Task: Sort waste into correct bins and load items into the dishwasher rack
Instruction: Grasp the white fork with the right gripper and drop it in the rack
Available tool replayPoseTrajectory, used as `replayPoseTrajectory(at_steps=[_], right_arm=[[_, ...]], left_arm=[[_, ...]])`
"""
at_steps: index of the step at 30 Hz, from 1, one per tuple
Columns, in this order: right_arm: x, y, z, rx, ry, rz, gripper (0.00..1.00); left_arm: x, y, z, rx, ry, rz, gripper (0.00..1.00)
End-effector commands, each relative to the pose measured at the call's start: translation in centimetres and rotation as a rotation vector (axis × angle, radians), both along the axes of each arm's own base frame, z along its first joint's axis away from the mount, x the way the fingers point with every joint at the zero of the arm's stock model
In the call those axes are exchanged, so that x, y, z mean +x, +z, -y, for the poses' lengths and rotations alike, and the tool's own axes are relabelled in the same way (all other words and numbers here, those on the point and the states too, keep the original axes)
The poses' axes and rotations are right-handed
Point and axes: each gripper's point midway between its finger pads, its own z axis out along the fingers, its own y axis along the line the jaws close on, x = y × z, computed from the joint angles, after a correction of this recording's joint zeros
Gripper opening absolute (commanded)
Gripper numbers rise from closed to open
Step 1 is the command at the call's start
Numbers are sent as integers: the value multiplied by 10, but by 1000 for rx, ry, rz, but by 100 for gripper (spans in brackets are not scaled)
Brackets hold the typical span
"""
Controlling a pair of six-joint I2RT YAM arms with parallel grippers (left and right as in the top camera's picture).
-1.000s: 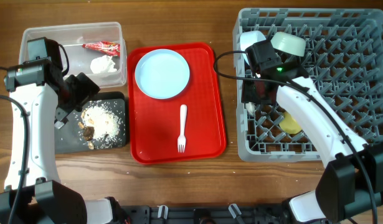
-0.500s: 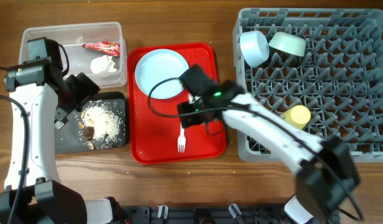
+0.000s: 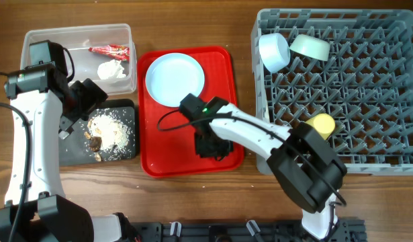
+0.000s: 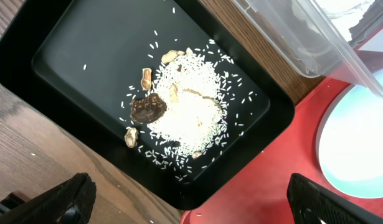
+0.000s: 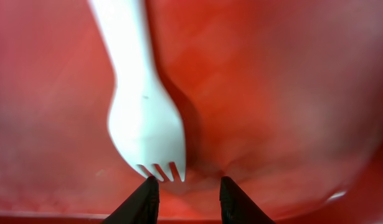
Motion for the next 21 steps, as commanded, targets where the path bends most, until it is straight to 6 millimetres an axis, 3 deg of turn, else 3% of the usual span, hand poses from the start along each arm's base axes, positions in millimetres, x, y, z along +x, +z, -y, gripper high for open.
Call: replayPoseTrajectory(at_steps=[1,7,12,16,21], right_arm=[[20,0,11,-22,55,41,37],[40,34,-8,94,230,170,49],[59,34,-5,53,282,260,59],[51,18,1,42,259,243,59],[52,14,1,44,278,247,59]], left_arm=[[-1,6,-1,3,2,20,100],[0,6,-1,3,3,21,100],[0,6,-1,3,3,21,100],[0,6,-1,3,3,21,100],[0,6,1,-7,1,24,100]])
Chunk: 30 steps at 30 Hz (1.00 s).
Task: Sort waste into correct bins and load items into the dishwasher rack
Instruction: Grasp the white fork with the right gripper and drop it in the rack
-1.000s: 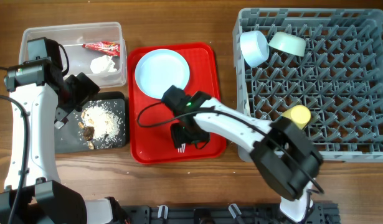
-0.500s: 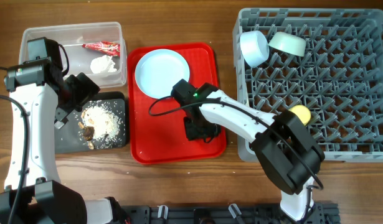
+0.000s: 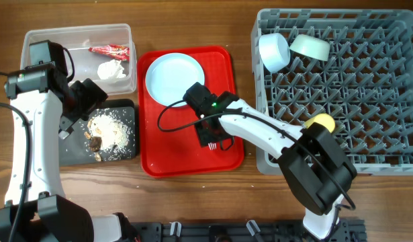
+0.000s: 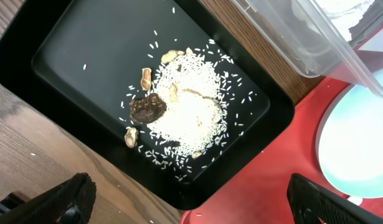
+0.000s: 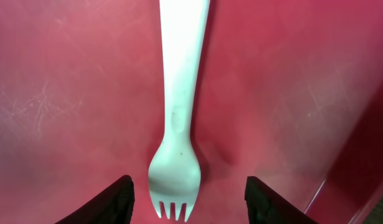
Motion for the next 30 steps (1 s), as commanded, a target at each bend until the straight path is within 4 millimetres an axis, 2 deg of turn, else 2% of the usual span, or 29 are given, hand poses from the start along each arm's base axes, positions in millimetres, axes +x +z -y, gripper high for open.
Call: replayPoseTrajectory(at_steps=[1,3,5,6,7,9,14,16,18,19,21,22,24,26,27,28,30], right_arm=[[1,-2,3,-19,23,15,59],[-1,-17,4,-41,28,-12,59],[-2,-17,5,-43,55,-13,52],[-2,-17,5,-44,53,-15,47],[-4,-17,7,-51,51,-23,37],[-6,-17,8,-56,44,-29,25],[-5,-13,8,-49,21,-24,13],[-2,7,8,-27,14,14,12],[8,43,18,-9,-13,97,13],[11,54,23,-2,-26,122,13],[20,91,44,29,-72,187,13],[24,109,61,30,-112,222,12],[35,138,111,-6,-235,290,12],[42,142,143,-24,-329,286,12],[43,140,160,-35,-379,264,13],[41,129,175,-38,-427,225,12],[37,109,176,-9,-432,187,13]], left_arm=[[0,6,1,-6,1,23,100],[0,6,1,-6,1,23,100],[0,6,1,-6,1,23,100],[0,6,1,-6,1,23,100],[0,6,1,-6,1,23,100],[0,6,1,-7,1,23,100],[0,6,1,-6,1,23,100],[0,6,1,-7,0,23,100],[0,6,1,-6,1,23,100],[0,6,1,-6,1,23,100],[0,6,1,-6,1,23,100],[0,6,1,-6,1,23,100],[0,6,1,-6,1,23,100],[0,6,1,-6,1,23,100],[0,6,1,-6,1,23,100],[0,6,1,-6,1,23,100],[0,6,1,-6,1,23,100]])
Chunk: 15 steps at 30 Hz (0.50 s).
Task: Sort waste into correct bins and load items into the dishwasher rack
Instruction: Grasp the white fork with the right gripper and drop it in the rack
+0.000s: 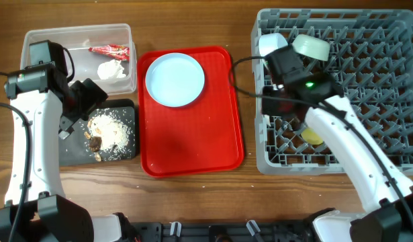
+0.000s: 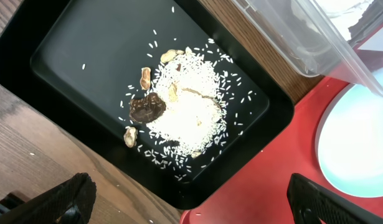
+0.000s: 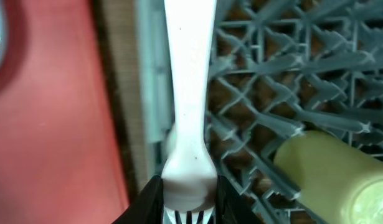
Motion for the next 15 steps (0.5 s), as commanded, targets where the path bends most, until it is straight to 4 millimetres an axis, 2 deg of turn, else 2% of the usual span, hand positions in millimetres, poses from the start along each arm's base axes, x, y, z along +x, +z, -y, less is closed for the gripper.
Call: replayPoseTrajectory(at_steps=[1,2,5,6,8,10,11,12,13,15], right_arm=[[-9,-30,3,31,-13,-52,13],[-9,-36,3,31,-12,-50,13],[-7,-37,3,34,-12,-41,50],[-6,-36,2,36,-12,-37,57],[-1,-29,1,45,-12,-9,58],[10,-9,-3,65,-10,50,58],[20,7,-7,85,-8,107,58],[33,26,-16,122,15,180,59],[41,37,-27,160,62,221,60],[59,64,-77,325,215,336,70]], left_arm=[[0,6,0,-3,1,22,100],[0,6,0,-3,1,22,100],[0,6,0,-3,1,22,100],[0,6,0,-3,1,22,100],[0,6,0,-3,1,23,100],[0,6,0,-3,1,23,100],[0,6,0,-3,1,23,100],[0,6,0,-4,1,23,100],[0,6,0,-3,1,23,100],[0,6,0,-4,1,23,100]])
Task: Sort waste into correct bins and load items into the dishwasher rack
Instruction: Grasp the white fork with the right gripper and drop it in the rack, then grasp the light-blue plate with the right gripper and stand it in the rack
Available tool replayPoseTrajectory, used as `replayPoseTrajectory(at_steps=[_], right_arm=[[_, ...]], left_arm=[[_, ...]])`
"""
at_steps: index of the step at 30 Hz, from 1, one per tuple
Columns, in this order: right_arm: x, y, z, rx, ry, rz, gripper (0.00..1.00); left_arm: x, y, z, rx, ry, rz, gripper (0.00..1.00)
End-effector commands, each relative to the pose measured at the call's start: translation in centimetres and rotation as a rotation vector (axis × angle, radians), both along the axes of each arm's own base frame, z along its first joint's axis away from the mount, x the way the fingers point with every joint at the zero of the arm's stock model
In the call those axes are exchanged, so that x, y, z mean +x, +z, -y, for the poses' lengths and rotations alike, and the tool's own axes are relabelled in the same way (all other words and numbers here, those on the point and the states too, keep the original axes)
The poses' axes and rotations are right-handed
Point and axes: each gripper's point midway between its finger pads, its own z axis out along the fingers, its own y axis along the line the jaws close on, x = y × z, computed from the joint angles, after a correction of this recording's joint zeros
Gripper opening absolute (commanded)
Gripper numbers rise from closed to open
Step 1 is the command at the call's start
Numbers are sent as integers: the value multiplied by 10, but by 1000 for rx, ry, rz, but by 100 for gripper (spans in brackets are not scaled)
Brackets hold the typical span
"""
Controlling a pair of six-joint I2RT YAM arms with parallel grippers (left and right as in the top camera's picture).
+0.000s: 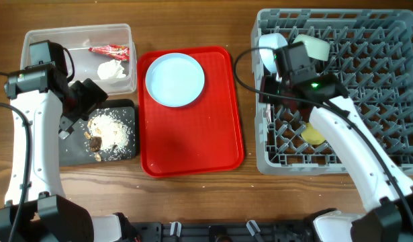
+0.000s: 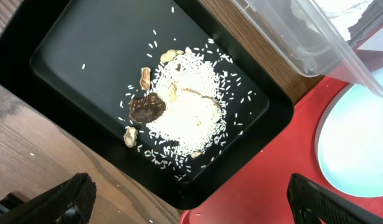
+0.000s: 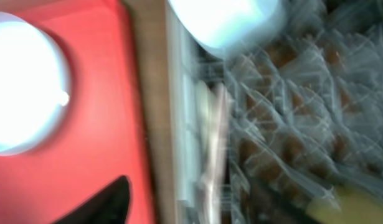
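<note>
My right gripper (image 1: 273,94) hangs open over the left edge of the grey dishwasher rack (image 1: 367,101). The right wrist view is blurred. In it a pale streak, the white spork (image 3: 214,137), lies in the rack's left column, clear of the one finger (image 3: 113,199) that shows. A white plate (image 1: 174,80) sits on the red tray (image 1: 193,148). My left gripper (image 2: 191,208) is open and holds nothing, above the corner of the black tray (image 2: 66,50) with rice and scraps (image 2: 185,112).
The rack holds two bowls (image 1: 270,44) (image 1: 317,46) at its top left and a yellow cup (image 1: 313,133) under my right arm. A clear bin (image 1: 78,40) with a red wrapper (image 1: 111,50) and white tissue stands behind the black tray.
My right gripper, then shut on the spork over the rack's left edge, now stands open. The spork lies in the rack's left column. The left arm has not moved.
My right gripper was open low over the spork on the red tray, then a little higher and wider above it. Later it held the spork over the rack's left edge, and now the spork rests in the rack. The left gripper stayed open over the black tray.
</note>
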Motion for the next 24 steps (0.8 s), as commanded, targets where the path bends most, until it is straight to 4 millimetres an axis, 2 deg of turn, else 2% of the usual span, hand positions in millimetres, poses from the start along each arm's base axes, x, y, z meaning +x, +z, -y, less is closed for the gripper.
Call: replayPoseTrajectory(at_steps=[1,3,7,8,9,11,13,15,20,21,23,24], right_arm=[[15,43,-65,170,212,153,70],[25,33,-91,181,259,176,70],[44,-24,-136,173,322,139,70],[51,-48,-148,149,326,133,71],[54,-71,-163,143,347,128,71],[54,-95,-186,140,379,132,71],[57,-112,-187,102,309,137,68],[55,-138,-185,64,226,112,66],[45,-175,-178,61,152,16,64],[41,-181,-175,44,152,-10,57],[32,-187,-164,14,130,-62,33],[30,-186,-157,1,119,-79,25]], left_arm=[[0,6,0,-3,1,23,100],[0,6,0,-3,1,23,100],[0,6,0,-4,1,22,100],[0,6,0,-4,1,22,100],[0,6,0,-4,1,22,100],[0,6,0,-4,1,22,100],[0,6,0,-4,1,22,100],[0,6,0,-4,1,22,100],[0,6,0,-4,1,22,100],[0,6,0,-4,1,22,100],[0,6,0,-4,1,22,100],[0,6,0,-4,1,22,100]])
